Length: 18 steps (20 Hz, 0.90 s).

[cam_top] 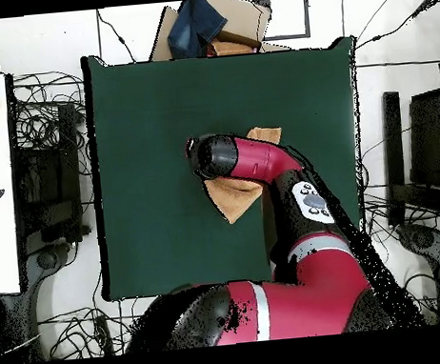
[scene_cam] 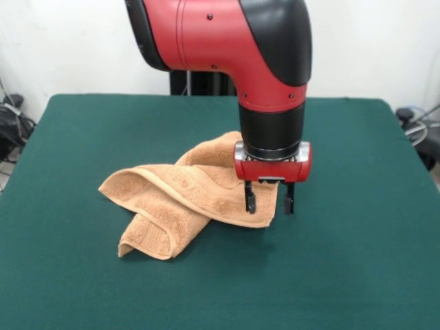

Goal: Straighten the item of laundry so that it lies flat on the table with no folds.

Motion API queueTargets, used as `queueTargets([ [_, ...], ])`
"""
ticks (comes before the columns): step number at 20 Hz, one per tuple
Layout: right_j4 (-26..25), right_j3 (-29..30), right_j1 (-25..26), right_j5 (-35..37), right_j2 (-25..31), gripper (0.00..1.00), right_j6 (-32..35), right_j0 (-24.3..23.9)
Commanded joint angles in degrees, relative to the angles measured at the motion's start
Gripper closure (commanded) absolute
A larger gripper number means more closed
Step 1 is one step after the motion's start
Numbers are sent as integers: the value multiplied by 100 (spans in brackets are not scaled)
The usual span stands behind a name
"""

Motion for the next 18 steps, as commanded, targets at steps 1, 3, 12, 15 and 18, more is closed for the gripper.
queueTargets([
  [1, 195, 401, 119, -289, 597, 0, 900, -7],
  [3, 179, 430, 136, -380, 620, 0, 917, -14],
  [12, 144, 807, 140, -831, 688, 0, 1141, 42],
  [15, 160, 899, 134, -954, 649, 0, 1230, 122],
  [18, 147, 973, 181, -1068, 723, 0, 1166, 36],
])
